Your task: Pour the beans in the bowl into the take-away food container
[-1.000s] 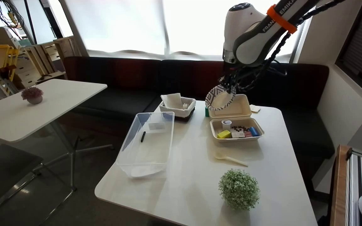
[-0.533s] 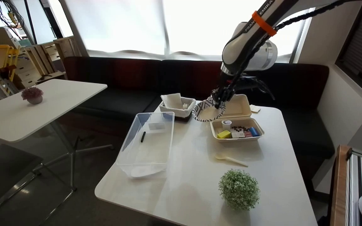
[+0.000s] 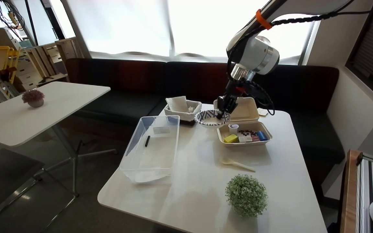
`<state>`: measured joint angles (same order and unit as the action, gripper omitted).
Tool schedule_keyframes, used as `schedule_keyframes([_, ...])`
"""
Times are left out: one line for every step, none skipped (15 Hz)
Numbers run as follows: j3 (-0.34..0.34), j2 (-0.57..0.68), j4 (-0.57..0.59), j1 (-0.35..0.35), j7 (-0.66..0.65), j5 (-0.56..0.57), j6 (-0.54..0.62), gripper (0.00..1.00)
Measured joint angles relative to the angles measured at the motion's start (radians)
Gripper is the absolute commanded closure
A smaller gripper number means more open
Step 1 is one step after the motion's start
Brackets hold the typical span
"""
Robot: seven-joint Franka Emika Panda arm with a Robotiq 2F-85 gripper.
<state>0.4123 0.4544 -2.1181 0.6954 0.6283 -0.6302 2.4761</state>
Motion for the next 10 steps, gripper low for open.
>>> schedule_keyframes([-0.027, 0.015, 0.023, -0.005, 0.037, -0.022, -0.062, 0.98])
schedule_keyframes([-0.056, 0.03, 0.043, -0.014, 0.062, -0.037, -0.117, 0.98])
schedule_keyframes([-0.087, 0.046, 0.061, -0.029, 0.08, -0.046, -0.163, 0.98])
schedule_keyframes([-0.119, 0.061, 0.077, -0.05, 0.091, -0.048, -0.195, 0.98])
schedule_keyframes([-0.147, 0.076, 0.089, -0.074, 0.099, -0.048, -0.212, 0.98])
schedule_keyframes([-0.173, 0.089, 0.099, -0.099, 0.103, -0.049, -0.215, 0.98])
schedule_keyframes([-0.195, 0.102, 0.107, -0.125, 0.109, -0.05, -0.215, 0.98])
schedule_keyframes([-0.213, 0.113, 0.114, -0.15, 0.115, -0.053, -0.214, 0.98])
schedule_keyframes([-0.227, 0.122, 0.12, -0.173, 0.123, -0.057, -0.212, 0.98])
schedule_keyframes([-0.239, 0.13, 0.125, -0.196, 0.131, -0.06, -0.205, 0.98])
